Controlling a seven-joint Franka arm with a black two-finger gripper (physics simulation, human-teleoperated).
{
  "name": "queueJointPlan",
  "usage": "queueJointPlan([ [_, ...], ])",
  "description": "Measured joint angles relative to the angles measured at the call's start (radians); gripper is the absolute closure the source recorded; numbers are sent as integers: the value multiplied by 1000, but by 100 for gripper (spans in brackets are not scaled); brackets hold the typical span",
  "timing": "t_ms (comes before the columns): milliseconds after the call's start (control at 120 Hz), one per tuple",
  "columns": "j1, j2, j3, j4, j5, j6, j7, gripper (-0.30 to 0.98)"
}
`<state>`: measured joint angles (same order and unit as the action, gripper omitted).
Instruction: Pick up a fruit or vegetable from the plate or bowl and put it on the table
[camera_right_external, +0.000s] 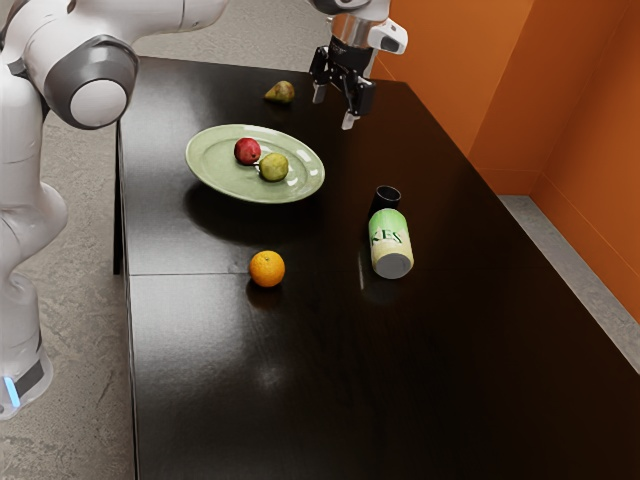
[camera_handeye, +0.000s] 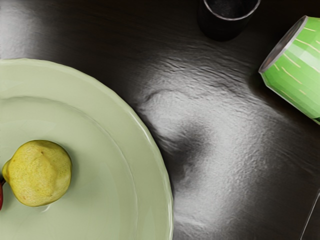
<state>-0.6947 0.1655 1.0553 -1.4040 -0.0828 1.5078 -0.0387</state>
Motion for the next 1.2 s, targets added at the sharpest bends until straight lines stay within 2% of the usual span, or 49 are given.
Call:
queueJointPlan([
  [325,-2,-8,6,2,-4,0,2,0],
  [417,-9,-65,10,43,-7,-4,23,0],
  [500,-24,-168,4,70,-1,-30,84,0],
  [600,15,-217,-13,60,44,-99,222,0],
  [683,-18,-234,-3,13,91,-144,339,0],
  [725,-63,-306,-8,-42,131,-146,395,0],
  [792,-57,-422,-25,-126,220,-131,481,0],
  [883,-51,-475,-20,-185,306,-87,600,0],
  [1083,-77,-503,41,-314,411,-15,834,0],
  [1200,-76,-570,39,-340,441,22,959,0],
])
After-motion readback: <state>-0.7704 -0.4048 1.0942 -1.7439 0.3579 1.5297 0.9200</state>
